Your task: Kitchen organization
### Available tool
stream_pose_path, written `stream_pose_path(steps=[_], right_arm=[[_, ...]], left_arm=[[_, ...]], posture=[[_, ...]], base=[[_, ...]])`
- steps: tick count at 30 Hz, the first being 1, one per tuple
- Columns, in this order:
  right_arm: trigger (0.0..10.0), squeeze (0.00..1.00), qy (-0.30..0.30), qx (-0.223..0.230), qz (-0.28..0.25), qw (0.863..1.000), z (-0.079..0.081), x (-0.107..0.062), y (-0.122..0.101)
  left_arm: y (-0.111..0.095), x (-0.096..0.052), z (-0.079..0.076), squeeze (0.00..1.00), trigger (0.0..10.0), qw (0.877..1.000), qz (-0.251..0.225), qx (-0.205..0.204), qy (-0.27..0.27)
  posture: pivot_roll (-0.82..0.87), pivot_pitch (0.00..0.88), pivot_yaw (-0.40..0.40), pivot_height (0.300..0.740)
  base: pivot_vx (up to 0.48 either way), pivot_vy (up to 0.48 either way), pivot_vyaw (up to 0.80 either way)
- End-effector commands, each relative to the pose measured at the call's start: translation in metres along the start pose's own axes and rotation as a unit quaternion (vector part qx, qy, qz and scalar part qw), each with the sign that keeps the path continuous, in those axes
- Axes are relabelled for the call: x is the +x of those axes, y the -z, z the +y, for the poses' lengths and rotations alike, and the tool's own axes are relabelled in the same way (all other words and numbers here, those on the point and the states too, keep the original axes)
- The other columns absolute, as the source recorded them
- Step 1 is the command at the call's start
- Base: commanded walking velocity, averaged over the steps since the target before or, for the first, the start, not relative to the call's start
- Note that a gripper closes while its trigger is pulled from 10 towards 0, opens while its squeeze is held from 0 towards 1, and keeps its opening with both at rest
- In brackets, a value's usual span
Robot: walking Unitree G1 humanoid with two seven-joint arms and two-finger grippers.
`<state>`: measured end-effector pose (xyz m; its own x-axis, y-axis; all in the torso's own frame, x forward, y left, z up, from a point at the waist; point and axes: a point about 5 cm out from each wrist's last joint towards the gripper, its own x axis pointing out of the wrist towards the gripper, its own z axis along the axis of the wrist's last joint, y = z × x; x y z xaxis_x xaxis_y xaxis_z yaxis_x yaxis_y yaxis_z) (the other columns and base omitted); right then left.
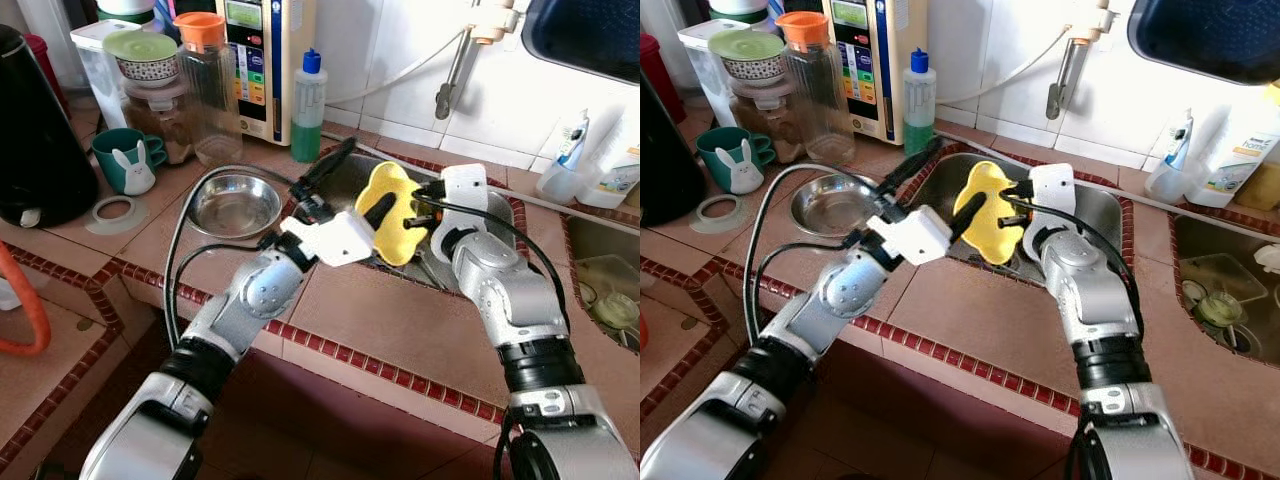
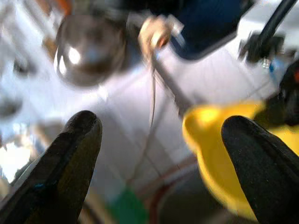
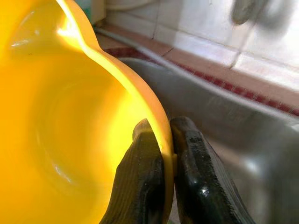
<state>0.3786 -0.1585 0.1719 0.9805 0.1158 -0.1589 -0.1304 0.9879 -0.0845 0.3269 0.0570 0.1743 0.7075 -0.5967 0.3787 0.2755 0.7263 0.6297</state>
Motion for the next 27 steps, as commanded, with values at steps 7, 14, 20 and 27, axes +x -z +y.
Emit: stream_pose_path(steps=[7,14,20,27], right_arm=[[0.0,0.00,0.049,-0.028,-0.027,0.998,-0.020,0.014,-0.003],[0.0,0.00,0.059,-0.031,0.000,0.998,-0.024,0.017,0.010],[0.0,0.00,0.064,-0.050,0.047,0.996,-0.024,0.016,0.032],[10.0,0.00,0.076,-0.063,0.077,0.992,-0.026,0.012,0.051]], left_arm=[[0.008,-0.020,0.012,1.00,10.0,0.996,0.056,-0.057,-0.030],[0.010,-0.027,0.013,1.00,10.0,0.992,0.084,-0.095,-0.027],[0.009,-0.035,0.003,1.00,10.0,0.976,0.125,-0.176,-0.006],[-0.001,-0.042,-0.011,1.00,10.0,0.971,0.129,-0.197,0.037]], posture=[[0.30,0.000,-0.072,0.740],[0.33,0.000,-0.068,0.740],[0.36,0.000,-0.067,0.740],[0.39,0.000,-0.070,0.740]], base=[[0.000,0.000,0.00],[0.000,0.000,0.00],[0.000,0.000,0.00],[0.000,0.000,0.00]])
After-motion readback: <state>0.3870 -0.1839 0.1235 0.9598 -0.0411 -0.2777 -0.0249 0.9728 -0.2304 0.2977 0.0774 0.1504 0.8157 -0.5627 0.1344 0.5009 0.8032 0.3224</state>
